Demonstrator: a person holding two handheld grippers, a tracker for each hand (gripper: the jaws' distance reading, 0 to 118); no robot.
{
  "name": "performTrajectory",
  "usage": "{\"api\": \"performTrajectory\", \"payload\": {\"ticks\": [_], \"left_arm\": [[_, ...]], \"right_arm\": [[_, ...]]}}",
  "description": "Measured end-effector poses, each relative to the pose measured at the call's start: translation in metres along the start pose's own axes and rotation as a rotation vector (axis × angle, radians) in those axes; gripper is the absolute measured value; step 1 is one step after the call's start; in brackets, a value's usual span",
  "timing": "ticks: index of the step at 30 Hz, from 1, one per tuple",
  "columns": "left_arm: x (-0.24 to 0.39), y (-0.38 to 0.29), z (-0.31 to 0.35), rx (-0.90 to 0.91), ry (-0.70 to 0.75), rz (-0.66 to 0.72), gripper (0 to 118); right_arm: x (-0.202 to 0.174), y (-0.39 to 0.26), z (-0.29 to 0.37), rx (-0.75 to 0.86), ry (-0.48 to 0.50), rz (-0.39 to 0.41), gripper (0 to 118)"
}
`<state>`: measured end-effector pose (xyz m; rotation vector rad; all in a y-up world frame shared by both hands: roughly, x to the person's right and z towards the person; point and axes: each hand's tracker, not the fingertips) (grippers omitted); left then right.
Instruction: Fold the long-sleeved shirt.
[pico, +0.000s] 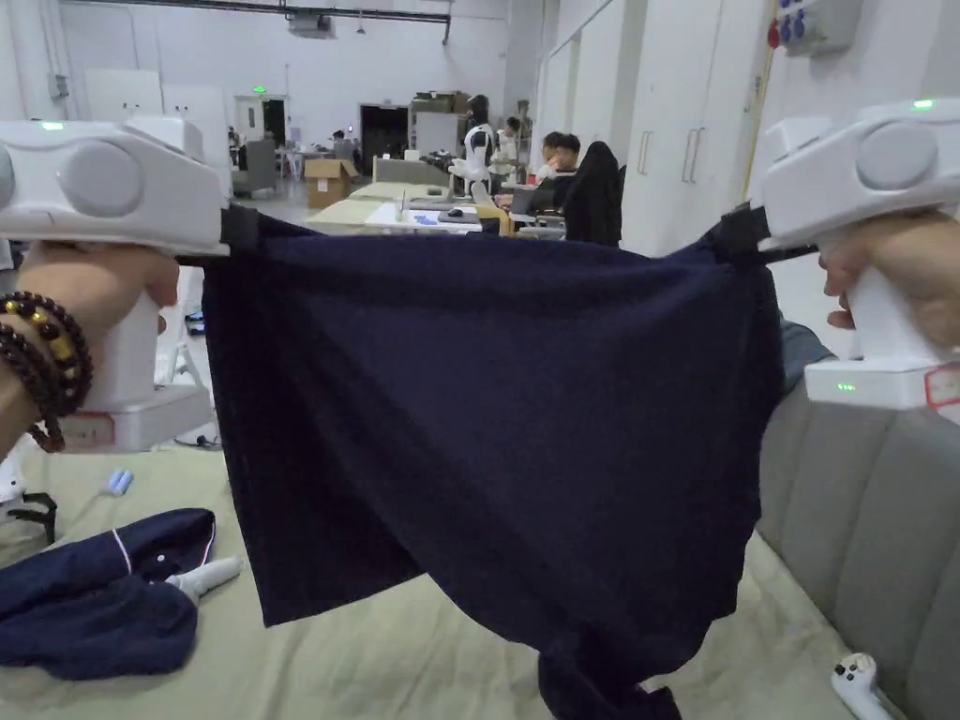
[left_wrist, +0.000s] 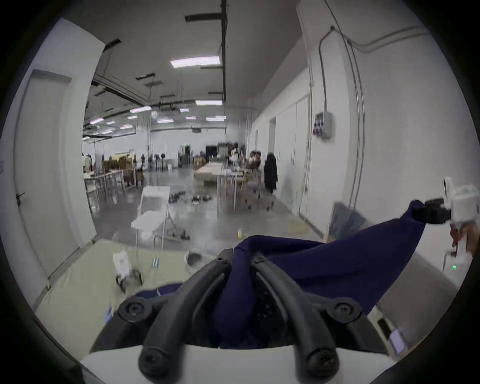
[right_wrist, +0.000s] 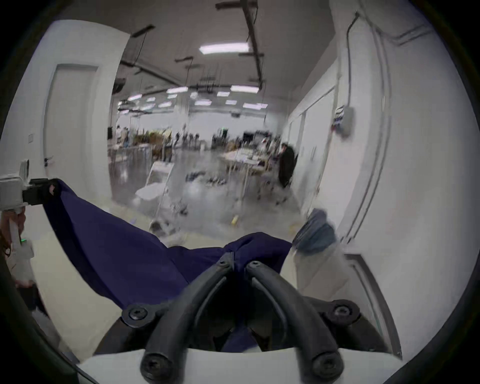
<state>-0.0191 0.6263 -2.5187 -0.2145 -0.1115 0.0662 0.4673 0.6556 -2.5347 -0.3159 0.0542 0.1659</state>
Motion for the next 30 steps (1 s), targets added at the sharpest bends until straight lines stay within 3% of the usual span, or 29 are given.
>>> {"api": "performTrajectory", "payload": {"ticks": [5,8,12,15,23,26,29,30], "left_arm": [[0.01,0.092,-0.015,0.08,0.052,-0.047,13],[0.019,0.128,-0.011,0.156,0.071,0.003,13],[0.037,0.143,-0.003,0.173,0.098,-0.03,13],[0.042,0.143,-0.004,0.176,0.096,-0.033,13],[0.016,0.061,-0.04,0.041,0.091,-0.014,13],[0.011,0.002,-0.055,-0.044,0.093,-0.034,13],[0.007,-0.061,-0.069,-0.129,0.118,-0.062,13],[0.005,-0.078,-0.072,-0.153,0.126,-0.06,13]], "right_arm": [[0.006,0.077,0.022,0.138,-0.09,-0.037,3],[-0.004,0.109,0.025,0.195,-0.166,0.083,3],[-0.012,0.126,0.031,0.244,-0.202,0.072,3],[-0.022,0.129,0.029,0.31,-0.278,0.155,3],[-0.029,0.079,-0.027,0.157,-0.168,0.13,3],[-0.034,0.041,-0.067,0.023,-0.127,0.164,3],[-0.05,-0.011,-0.094,-0.098,-0.049,0.267,3],[-0.053,-0.029,-0.103,-0.131,-0.033,0.255,3]]}}
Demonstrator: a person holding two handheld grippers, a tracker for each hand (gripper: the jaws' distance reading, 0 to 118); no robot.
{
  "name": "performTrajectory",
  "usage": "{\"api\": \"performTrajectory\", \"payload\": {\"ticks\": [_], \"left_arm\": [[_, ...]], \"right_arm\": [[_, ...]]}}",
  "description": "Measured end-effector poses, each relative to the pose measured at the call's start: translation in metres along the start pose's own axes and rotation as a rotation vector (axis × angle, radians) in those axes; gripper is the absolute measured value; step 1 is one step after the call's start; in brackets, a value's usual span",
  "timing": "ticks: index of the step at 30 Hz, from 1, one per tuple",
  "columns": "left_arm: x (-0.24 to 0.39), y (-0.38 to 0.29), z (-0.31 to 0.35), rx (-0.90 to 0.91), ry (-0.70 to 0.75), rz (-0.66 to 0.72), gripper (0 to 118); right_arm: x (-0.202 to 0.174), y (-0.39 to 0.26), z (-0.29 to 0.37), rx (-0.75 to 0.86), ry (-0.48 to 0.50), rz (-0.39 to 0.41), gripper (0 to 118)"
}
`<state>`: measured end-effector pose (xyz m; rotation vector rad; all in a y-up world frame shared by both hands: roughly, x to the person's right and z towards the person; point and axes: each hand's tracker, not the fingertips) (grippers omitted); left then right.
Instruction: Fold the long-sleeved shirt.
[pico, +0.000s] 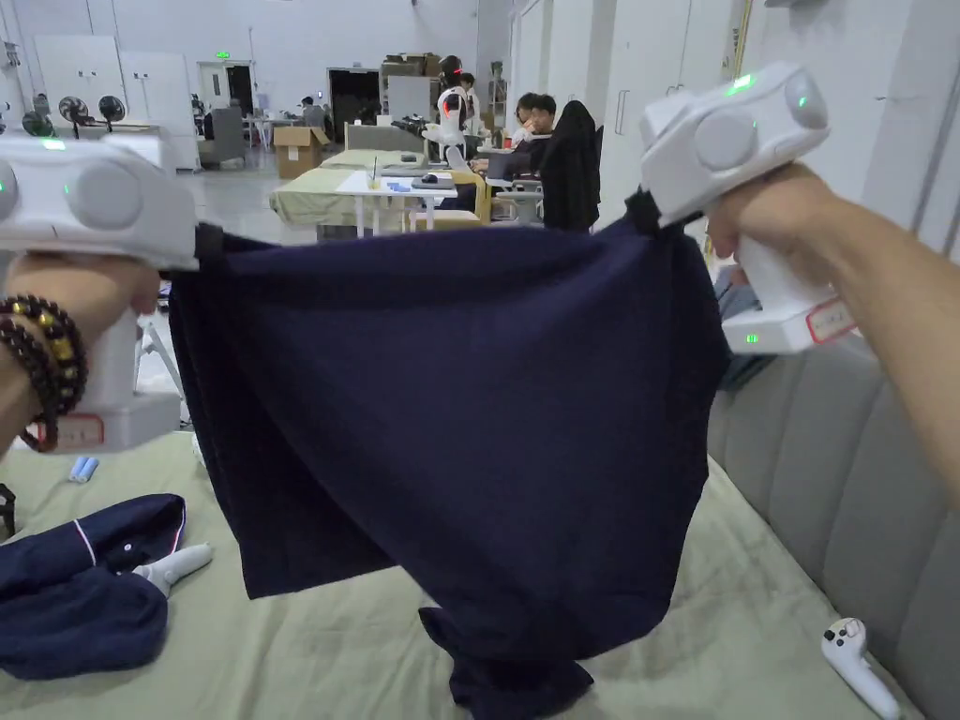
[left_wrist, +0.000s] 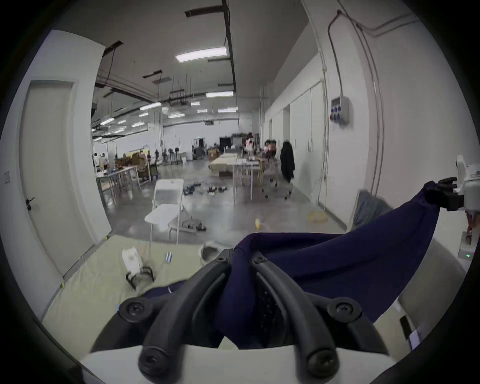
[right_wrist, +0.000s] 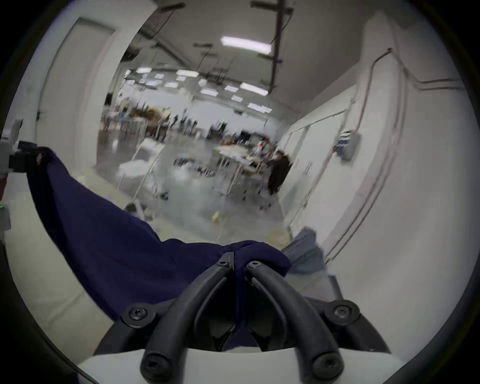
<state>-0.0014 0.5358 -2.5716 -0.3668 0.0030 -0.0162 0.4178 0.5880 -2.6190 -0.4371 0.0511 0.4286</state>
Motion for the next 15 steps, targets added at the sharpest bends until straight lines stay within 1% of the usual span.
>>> {"api": "performTrajectory", "payload": {"ticks": [2,4,6,9,12,14,15], "left_arm": [[-0.007,-0.035,-0.022,-0.047,-0.014,0.023,13],[-0.009,-0.068,-0.03,-0.1,-0.026,0.062,13],[-0.011,-0.09,-0.03,-0.131,-0.028,0.055,13],[-0.011,-0.118,-0.017,-0.155,-0.037,0.031,13],[-0.013,-0.137,0.018,-0.138,-0.041,-0.004,13],[-0.019,-0.153,0.048,-0.121,-0.057,0.014,13],[-0.02,-0.162,0.064,-0.12,-0.069,0.014,13]], "right_arm": [[-0.013,-0.031,-0.019,-0.041,0.024,-0.032,3],[-0.023,-0.064,-0.036,-0.07,0.065,-0.093,3],[-0.031,-0.092,-0.045,-0.108,0.076,-0.128,3],[-0.041,-0.126,-0.022,-0.116,0.119,-0.131,3],[-0.039,-0.147,0.002,-0.121,0.197,-0.134,3],[-0.043,-0.163,0.028,-0.107,0.216,-0.1,3],[-0.049,-0.174,0.057,-0.105,0.218,-0.085,3]]}}
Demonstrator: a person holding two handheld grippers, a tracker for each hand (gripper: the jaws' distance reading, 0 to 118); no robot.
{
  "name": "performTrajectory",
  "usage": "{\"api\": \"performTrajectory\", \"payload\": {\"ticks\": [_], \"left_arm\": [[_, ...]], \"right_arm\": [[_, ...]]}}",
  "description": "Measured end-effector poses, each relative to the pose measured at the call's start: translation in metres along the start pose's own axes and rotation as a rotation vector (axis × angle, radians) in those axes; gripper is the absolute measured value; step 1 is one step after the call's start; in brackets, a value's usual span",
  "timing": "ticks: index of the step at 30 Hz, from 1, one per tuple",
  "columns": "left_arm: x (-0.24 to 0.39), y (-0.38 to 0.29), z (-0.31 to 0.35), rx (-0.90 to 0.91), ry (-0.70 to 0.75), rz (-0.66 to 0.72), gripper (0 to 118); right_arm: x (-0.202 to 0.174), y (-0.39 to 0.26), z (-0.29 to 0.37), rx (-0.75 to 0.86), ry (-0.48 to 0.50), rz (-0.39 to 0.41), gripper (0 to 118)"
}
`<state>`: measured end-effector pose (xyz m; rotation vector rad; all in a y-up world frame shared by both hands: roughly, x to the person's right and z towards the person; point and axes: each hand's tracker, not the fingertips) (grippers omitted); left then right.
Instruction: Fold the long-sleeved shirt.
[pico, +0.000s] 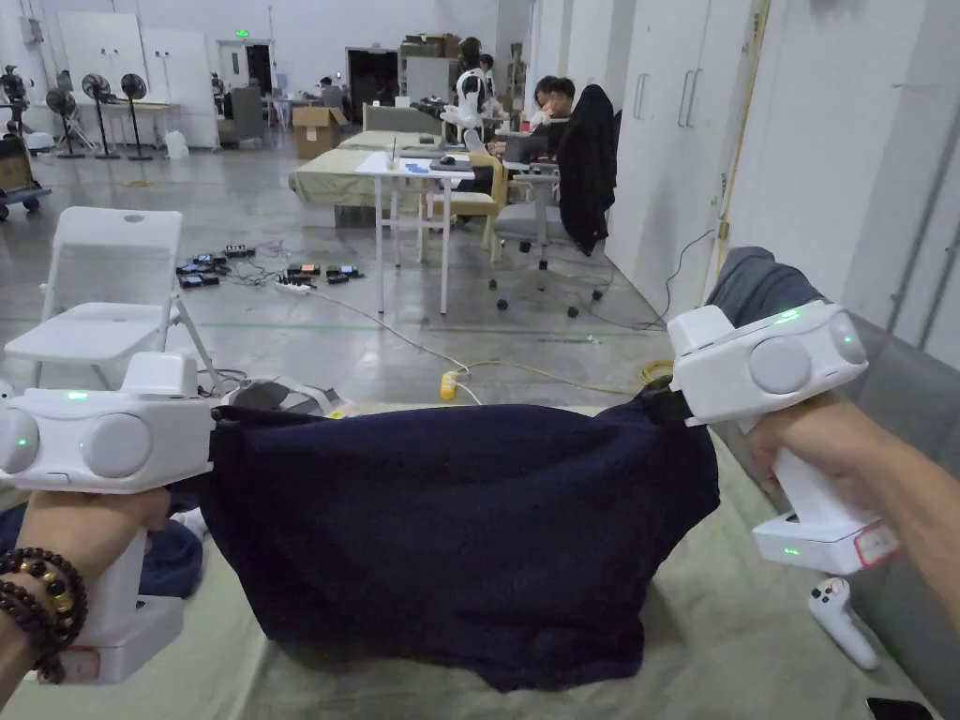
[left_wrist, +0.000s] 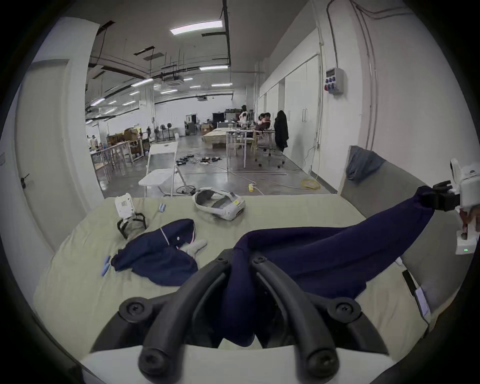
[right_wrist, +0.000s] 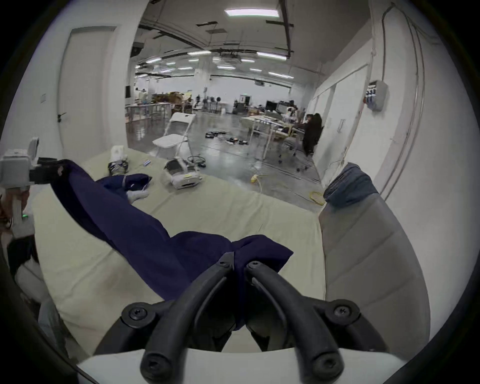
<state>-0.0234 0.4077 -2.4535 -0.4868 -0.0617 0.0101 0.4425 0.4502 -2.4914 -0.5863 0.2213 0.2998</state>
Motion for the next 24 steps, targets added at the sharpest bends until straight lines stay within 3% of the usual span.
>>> {"api": "performTrajectory", "payload": {"ticks": [4,8,17,20,24], "left_arm": [[0.001,-0.061,0.055,-0.026,0.014,-0.066,13],[-0.002,-0.136,0.092,-0.108,-0.013,-0.044,13],[-0.01,-0.3,0.1,-0.563,-0.055,-0.041,13],[-0.005,-0.322,0.097,-0.637,-0.07,-0.078,13],[-0.007,-0.331,0.086,-0.661,-0.064,-0.119,13]], "right_arm": [[-0.024,-0.058,0.05,-0.011,0.061,0.042,4],[-0.05,-0.125,0.075,-0.054,0.089,0.059,4],[-0.12,-0.297,0.064,-0.487,0.33,0.128,4],[-0.135,-0.345,0.048,-0.656,0.404,0.129,4],[-0.152,-0.365,0.044,-0.722,0.431,0.11,4]]}}
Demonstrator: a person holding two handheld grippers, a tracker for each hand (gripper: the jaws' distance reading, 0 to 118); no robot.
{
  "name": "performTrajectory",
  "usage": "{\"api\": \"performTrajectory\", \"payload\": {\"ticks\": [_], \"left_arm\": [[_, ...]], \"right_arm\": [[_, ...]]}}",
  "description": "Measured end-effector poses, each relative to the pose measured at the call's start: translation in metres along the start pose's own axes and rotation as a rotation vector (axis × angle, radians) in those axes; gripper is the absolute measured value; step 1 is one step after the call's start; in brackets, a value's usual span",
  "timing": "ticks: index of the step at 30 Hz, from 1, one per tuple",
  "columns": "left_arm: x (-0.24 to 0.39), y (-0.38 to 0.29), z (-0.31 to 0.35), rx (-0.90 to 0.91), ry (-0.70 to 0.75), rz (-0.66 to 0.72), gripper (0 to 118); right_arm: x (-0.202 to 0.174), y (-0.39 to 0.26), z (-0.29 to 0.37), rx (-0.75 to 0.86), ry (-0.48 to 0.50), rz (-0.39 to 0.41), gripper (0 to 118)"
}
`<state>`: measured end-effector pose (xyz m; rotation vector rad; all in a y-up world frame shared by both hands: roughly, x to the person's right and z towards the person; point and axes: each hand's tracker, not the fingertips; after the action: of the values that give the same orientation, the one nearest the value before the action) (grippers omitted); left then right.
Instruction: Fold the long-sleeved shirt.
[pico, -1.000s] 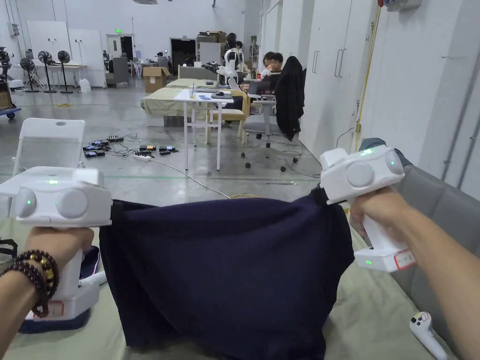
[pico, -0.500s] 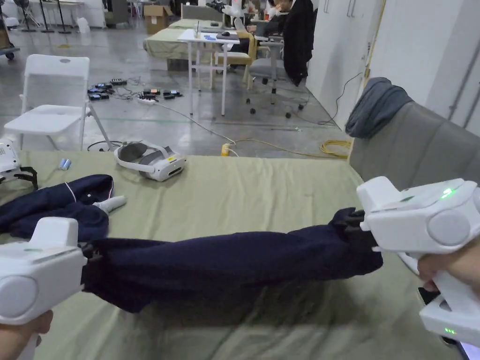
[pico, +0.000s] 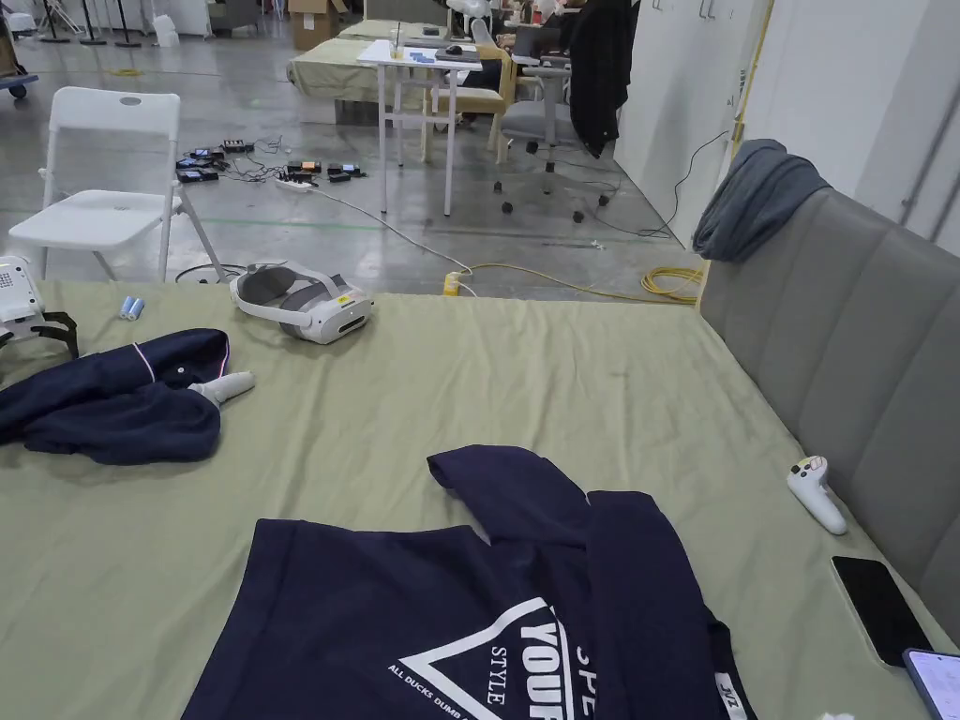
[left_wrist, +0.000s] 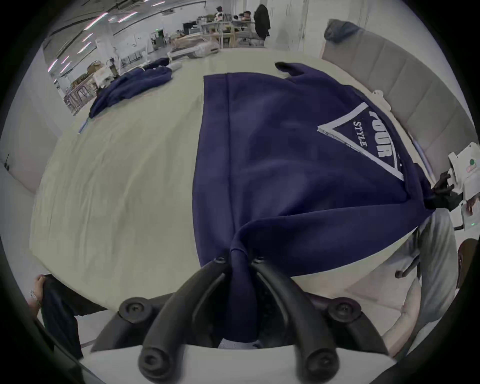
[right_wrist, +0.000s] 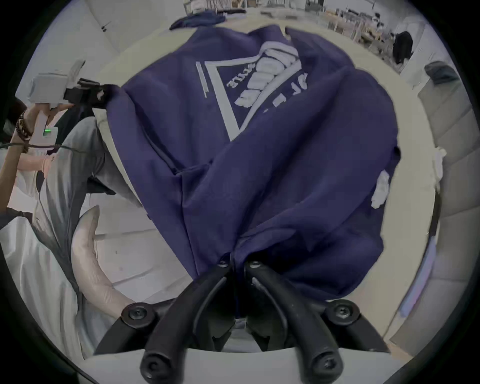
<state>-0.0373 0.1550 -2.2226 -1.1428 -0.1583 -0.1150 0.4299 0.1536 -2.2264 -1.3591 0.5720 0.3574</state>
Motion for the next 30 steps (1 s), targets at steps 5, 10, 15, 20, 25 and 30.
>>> {"api": "performTrajectory", "payload": {"ticks": [5,10,15,20,25,30], "left_arm": [[0.013,0.002,0.009,-0.01,0.011,-0.011,15],[-0.005,0.013,0.027,0.104,0.003,0.0,108],[0.0,0.039,0.081,0.289,-0.02,0.118,60],[0.002,0.062,0.074,0.333,0.036,0.049,3],[0.003,0.088,0.047,0.327,-0.016,0.067,6],[-0.01,0.157,0.003,0.313,-0.058,0.131,106]], "right_arm": [[0.002,0.0,-0.008,-0.006,-0.01,-0.008,4],[0.002,0.004,0.027,0.113,-0.093,-0.037,112],[0.02,0.003,0.075,0.299,-0.108,-0.17,79],[0.026,0.002,0.075,0.349,-0.173,-0.237,0],[0.03,-0.018,0.063,0.323,-0.137,-0.291,0],[0.026,-0.046,0.056,0.343,-0.132,-0.401,106]]}}
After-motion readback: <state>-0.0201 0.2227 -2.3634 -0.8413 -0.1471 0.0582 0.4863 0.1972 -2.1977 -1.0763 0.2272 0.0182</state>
